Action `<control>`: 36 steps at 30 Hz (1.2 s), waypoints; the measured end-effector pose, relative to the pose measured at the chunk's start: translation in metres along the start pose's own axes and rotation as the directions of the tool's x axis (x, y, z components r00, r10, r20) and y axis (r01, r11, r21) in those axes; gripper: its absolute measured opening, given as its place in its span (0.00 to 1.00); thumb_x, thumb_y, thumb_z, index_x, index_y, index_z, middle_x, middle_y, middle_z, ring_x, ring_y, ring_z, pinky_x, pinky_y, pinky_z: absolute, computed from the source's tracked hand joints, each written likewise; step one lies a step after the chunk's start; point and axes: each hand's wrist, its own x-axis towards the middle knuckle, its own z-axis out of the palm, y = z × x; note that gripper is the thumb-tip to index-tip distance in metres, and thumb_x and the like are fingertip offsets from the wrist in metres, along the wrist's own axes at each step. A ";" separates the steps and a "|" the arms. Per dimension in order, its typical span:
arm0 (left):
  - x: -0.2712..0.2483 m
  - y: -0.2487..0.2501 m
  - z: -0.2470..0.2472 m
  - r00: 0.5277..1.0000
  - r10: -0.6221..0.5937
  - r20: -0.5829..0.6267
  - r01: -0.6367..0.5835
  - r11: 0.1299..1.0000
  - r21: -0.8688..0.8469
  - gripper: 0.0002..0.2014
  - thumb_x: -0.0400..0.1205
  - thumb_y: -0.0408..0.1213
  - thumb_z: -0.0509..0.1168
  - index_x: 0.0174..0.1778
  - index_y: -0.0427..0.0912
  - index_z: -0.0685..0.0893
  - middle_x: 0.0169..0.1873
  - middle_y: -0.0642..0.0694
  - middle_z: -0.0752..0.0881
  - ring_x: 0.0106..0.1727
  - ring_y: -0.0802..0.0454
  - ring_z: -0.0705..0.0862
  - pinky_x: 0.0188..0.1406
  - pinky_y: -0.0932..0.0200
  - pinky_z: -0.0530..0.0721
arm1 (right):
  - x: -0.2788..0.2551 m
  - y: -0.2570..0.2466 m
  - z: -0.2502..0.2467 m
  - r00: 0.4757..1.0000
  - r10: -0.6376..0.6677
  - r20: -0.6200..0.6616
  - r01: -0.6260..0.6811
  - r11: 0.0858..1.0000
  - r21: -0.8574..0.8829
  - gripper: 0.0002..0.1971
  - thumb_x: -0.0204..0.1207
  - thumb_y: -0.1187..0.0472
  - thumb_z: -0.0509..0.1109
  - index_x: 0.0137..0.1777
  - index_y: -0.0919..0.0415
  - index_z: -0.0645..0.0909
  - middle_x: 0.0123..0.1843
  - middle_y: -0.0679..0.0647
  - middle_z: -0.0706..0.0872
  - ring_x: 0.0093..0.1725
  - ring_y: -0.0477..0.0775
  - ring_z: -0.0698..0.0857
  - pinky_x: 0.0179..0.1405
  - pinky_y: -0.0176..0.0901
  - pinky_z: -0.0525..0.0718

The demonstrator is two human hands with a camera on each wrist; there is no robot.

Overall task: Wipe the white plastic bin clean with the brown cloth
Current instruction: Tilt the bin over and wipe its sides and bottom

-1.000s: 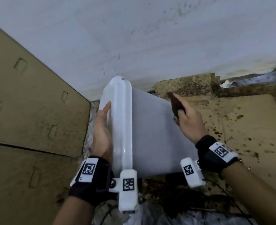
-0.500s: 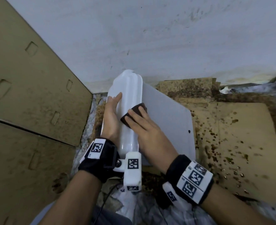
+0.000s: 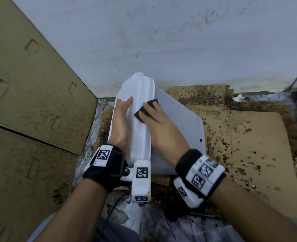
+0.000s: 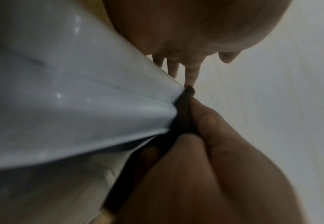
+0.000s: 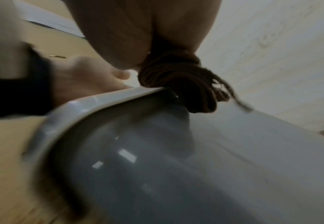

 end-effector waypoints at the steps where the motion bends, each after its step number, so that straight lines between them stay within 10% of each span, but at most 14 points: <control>1: 0.000 0.000 0.000 0.999 0.008 -0.039 -0.007 1.000 0.013 0.28 0.91 0.53 0.51 0.41 0.49 0.96 0.41 0.46 0.94 0.42 0.53 0.93 0.43 0.60 0.90 | -0.015 -0.005 0.003 0.998 -0.055 -0.001 0.055 0.997 -0.049 0.25 0.71 0.67 0.65 0.70 0.70 0.77 0.77 0.66 0.74 0.80 0.69 0.66 0.77 0.58 0.67; 5: 0.004 -0.004 -0.006 0.983 0.066 -0.173 -0.047 0.993 0.111 0.39 0.77 0.64 0.60 0.83 0.49 0.73 0.72 0.53 0.83 0.66 0.59 0.85 0.54 0.63 0.85 | -0.040 -0.016 0.012 0.995 -0.079 0.063 0.091 0.970 -0.227 0.25 0.72 0.68 0.59 0.70 0.70 0.77 0.76 0.66 0.75 0.78 0.71 0.69 0.68 0.62 0.80; 9: -0.002 -0.007 0.000 0.997 0.041 -0.061 -0.035 0.996 0.086 0.23 0.91 0.54 0.48 0.63 0.46 0.84 0.35 0.56 0.94 0.34 0.64 0.92 0.29 0.69 0.86 | 0.001 -0.003 0.007 0.999 0.035 0.021 -0.031 0.985 -0.168 0.28 0.77 0.68 0.46 0.75 0.66 0.72 0.81 0.63 0.67 0.82 0.68 0.61 0.74 0.61 0.73; 13: 0.001 -0.010 0.000 0.991 0.070 -0.117 -0.053 0.988 0.145 0.27 0.89 0.57 0.52 0.77 0.46 0.79 0.56 0.63 0.88 0.43 0.78 0.86 0.38 0.75 0.84 | 0.044 0.017 -0.017 0.975 0.197 0.102 -0.211 0.963 0.165 0.22 0.85 0.64 0.54 0.78 0.56 0.70 0.87 0.52 0.54 0.85 0.54 0.52 0.78 0.37 0.62; 16: 0.002 -0.007 0.003 0.988 0.079 -0.131 -0.061 0.988 0.141 0.34 0.81 0.66 0.58 0.78 0.50 0.79 0.75 0.53 0.80 0.68 0.64 0.83 0.65 0.60 0.83 | 0.048 0.023 -0.021 0.944 0.326 0.054 -0.309 0.815 0.491 0.15 0.84 0.56 0.61 0.67 0.51 0.83 0.83 0.45 0.64 0.79 0.42 0.66 0.59 0.13 0.67; 18: 0.000 -0.007 0.006 0.987 0.081 -0.137 -0.059 0.986 0.153 0.43 0.71 0.70 0.62 0.80 0.50 0.77 0.77 0.53 0.78 0.73 0.60 0.80 0.69 0.55 0.82 | 0.042 0.025 -0.015 0.921 0.383 -0.075 -0.278 0.778 0.564 0.13 0.81 0.60 0.66 0.63 0.50 0.86 0.79 0.44 0.72 0.76 0.40 0.71 0.69 0.25 0.68; 22: -0.001 -0.008 0.010 0.988 0.066 -0.138 -0.042 0.985 0.166 0.25 0.90 0.55 0.52 0.78 0.48 0.77 0.58 0.53 0.88 0.37 0.69 0.90 0.31 0.69 0.87 | 0.028 0.017 -0.006 0.878 0.460 -0.131 -0.268 0.700 0.662 0.20 0.75 0.63 0.71 0.66 0.48 0.81 0.66 0.42 0.81 0.65 0.40 0.78 0.64 0.35 0.78; 27: -0.003 -0.007 0.013 0.987 0.060 -0.150 -0.036 0.986 0.160 0.23 0.91 0.51 0.51 0.79 0.46 0.75 0.41 0.61 0.90 0.32 0.71 0.89 0.32 0.68 0.88 | 0.003 -0.009 0.006 0.844 0.520 -0.136 -0.333 0.704 0.627 0.21 0.69 0.65 0.72 0.59 0.43 0.80 0.62 0.46 0.73 0.64 0.53 0.76 0.66 0.47 0.80; 32: 0.000 -0.008 0.009 0.983 0.083 -0.166 -0.049 0.979 0.199 0.27 0.90 0.54 0.50 0.84 0.49 0.70 0.77 0.56 0.72 0.44 0.80 0.77 0.43 0.69 0.78 | -0.021 -0.011 0.000 0.881 0.467 -0.072 -0.338 0.729 0.595 0.13 0.68 0.64 0.77 0.52 0.49 0.87 0.58 0.48 0.75 0.59 0.42 0.80 0.63 0.32 0.78; 36: -0.002 -0.006 0.006 0.992 0.068 -0.111 -0.047 0.983 0.179 0.31 0.88 0.57 0.53 0.86 0.48 0.67 0.80 0.59 0.67 0.50 0.83 0.77 0.45 0.73 0.80 | -0.031 -0.010 -0.011 0.908 0.410 -0.082 -0.319 0.806 0.499 0.14 0.69 0.62 0.77 0.53 0.46 0.86 0.54 0.46 0.82 0.49 0.35 0.79 0.53 0.20 0.75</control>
